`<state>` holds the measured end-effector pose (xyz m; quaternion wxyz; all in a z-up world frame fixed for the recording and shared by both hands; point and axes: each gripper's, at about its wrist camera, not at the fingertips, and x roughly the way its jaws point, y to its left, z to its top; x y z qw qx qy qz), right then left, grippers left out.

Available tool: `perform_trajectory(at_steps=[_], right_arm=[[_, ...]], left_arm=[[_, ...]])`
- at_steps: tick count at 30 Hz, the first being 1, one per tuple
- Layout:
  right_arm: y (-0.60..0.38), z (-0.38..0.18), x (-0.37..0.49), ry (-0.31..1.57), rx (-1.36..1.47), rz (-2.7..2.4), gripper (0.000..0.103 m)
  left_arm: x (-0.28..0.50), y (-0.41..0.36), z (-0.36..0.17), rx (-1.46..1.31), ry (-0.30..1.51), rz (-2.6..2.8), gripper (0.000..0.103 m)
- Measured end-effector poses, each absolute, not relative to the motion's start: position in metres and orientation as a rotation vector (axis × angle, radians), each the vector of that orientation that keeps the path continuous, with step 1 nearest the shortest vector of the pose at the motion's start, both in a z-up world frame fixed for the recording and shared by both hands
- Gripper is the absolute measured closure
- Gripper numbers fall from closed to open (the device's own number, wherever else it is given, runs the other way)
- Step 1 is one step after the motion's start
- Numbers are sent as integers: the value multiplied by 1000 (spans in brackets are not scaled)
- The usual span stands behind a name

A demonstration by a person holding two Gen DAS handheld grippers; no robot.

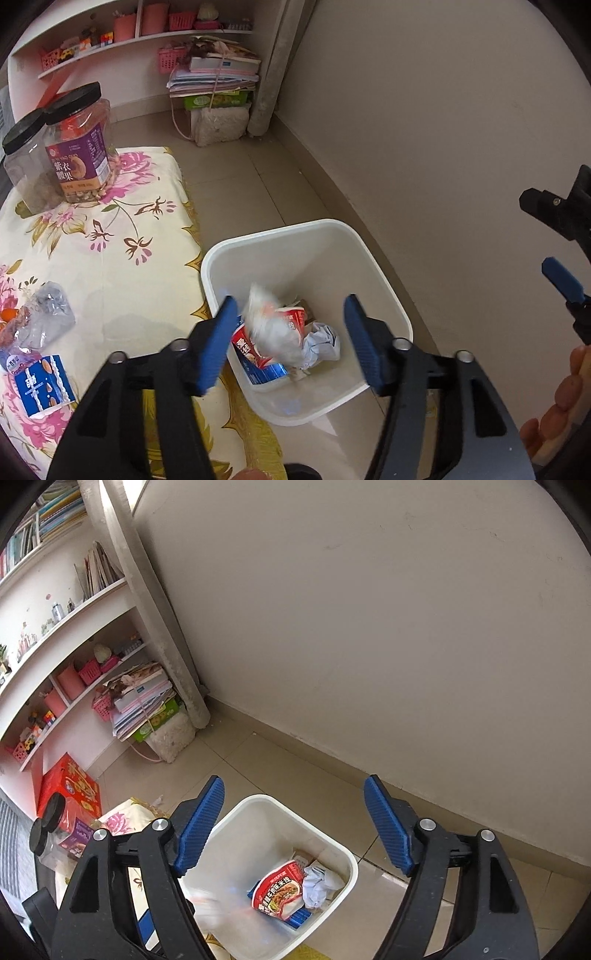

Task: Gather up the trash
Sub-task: 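Lower the white bundle into the wastebasket with the left tool and release, then grasp the clear plastic bottle with the left tool and lift it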

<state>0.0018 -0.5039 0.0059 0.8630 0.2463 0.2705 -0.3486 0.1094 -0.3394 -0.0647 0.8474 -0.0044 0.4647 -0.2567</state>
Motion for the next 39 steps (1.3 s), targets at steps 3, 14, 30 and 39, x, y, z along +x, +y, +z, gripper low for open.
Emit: perform_trajectory(at_steps=[3,14,30,39], right_arm=[[-499,6,4,563,510,-732,24],[-463,9,21,571,429,-714,9],[-391,-2,63,664,307,-589,7],[-349,-12,87,714,251,-523,7]], left_arm=[[108,-336,-64,8,969,-536,40],[106,-302,-59,49,919,-471,40],[128,-229,-79,150,945,-305,37],[175,-170,-112,332,1041,-157,37]])
